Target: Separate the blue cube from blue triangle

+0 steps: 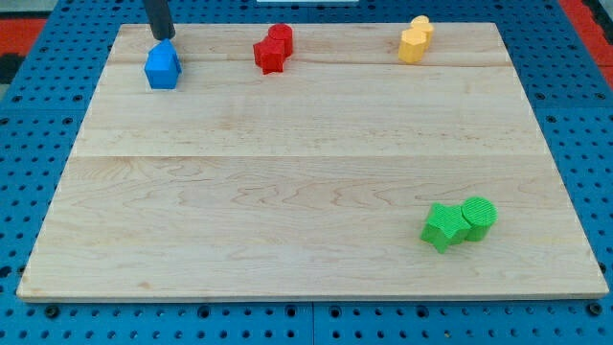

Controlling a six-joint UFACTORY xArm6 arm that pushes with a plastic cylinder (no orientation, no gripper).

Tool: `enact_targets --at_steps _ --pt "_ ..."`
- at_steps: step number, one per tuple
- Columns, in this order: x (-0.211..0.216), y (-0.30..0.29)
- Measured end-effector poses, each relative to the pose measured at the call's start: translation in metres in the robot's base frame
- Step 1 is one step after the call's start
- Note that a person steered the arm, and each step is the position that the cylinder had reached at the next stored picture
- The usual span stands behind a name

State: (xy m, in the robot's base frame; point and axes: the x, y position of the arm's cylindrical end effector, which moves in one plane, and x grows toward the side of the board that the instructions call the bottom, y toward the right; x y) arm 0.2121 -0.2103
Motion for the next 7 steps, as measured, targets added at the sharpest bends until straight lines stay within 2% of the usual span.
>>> enact_targets --at_steps 3,6,7 --pt "0.005 0.038" --pt "0.029 0.032" --pt "0.012 0.015"
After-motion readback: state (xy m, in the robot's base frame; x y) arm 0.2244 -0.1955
